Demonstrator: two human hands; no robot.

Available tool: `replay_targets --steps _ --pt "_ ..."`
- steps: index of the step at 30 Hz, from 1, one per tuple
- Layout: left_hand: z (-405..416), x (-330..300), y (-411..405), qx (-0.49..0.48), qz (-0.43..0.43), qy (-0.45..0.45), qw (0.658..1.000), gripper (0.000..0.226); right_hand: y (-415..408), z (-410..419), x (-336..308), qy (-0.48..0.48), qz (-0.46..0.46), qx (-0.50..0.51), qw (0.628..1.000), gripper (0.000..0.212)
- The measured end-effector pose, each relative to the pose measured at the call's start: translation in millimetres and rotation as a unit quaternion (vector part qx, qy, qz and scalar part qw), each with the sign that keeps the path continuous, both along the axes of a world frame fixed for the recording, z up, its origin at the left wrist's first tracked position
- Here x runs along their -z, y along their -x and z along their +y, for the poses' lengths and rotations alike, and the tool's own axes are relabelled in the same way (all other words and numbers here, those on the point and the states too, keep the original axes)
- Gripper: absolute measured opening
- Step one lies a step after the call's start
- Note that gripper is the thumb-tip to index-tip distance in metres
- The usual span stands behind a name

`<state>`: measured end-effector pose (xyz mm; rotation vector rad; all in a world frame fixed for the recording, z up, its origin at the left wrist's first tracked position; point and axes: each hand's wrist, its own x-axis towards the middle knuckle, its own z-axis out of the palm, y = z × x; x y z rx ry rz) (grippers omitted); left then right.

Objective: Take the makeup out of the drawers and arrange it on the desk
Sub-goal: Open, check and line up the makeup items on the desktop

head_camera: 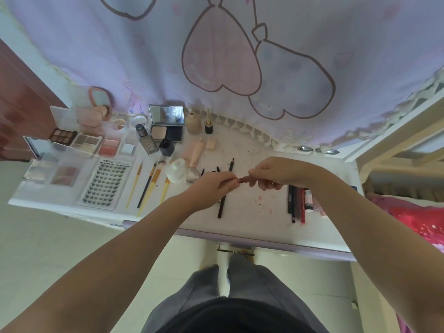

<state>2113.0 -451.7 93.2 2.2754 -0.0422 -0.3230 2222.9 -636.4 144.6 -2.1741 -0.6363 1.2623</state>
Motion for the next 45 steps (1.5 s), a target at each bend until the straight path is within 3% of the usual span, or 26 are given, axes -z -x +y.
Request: replay_targets --steps 5,9,15,17,19,22,25,28,32,38,45 --pt "12.8 -6.3 -6.8 -0.01 0.101 0.055 0.993 0.025 -19.1 -24.2 -4.5 -0.031 -0.081 0.038 0.996 0.009" --pt "17.1 -5.8 -13.6 -0.059 0.104 0.042 0.992 0.023 -38.3 -52.9 0.0 -0.072 0.009 0.152 0.986 0.009" --pt "-3.2 -4.6 -41.7 -0.207 0.068 0.198 0.956 0.019 -27.9 -41.1 36.1 -0.186 0.129 0.282 0.932 0.021" --pt "-5.2 -0.3 -54.5 -0.257 0.049 0.228 0.938 0.015 -24.3 -24.0 48.9 -0.206 0.139 0.346 0.905 0.019" --pt "-4.2 5.1 -66.3 -0.274 0.035 0.203 0.939 0.013 -24.0 -5.6 60.7 -0.201 0.113 0.373 0.899 0.017" --pt "-0.7 15.8 -82.3 -0.292 -0.015 0.088 0.952 0.013 -30.7 17.5 76.0 -0.183 0.027 0.346 0.92 0.009" --pt "1.5 25.8 -94.9 -0.362 -0.055 0.013 0.931 0.02 -44.1 33.7 89.5 -0.182 -0.046 0.318 0.929 0.006" --pt "2.2 36.2 -101.9 -0.393 -0.046 0.03 0.918 0.02 -54.9 45.2 103.2 -0.169 -0.101 0.309 0.931 0.007" --pt "1.1 49.6 -111.5 -0.388 -0.034 0.008 0.921 0.019 -63.0 60.1 117.2 -0.178 -0.108 0.287 0.935 0.009" --pt "-2.0 56.2 -122.3 -0.355 -0.046 -0.033 0.933 0.02 -72.7 70.6 130.2 -0.15 -0.243 0.199 0.937 0.015" --pt "-2.4 66.7 -123.9 -0.348 -0.027 -0.048 0.936 0.019 -74.1 72.4 138.9 -0.142 -0.264 0.179 0.937 0.014"
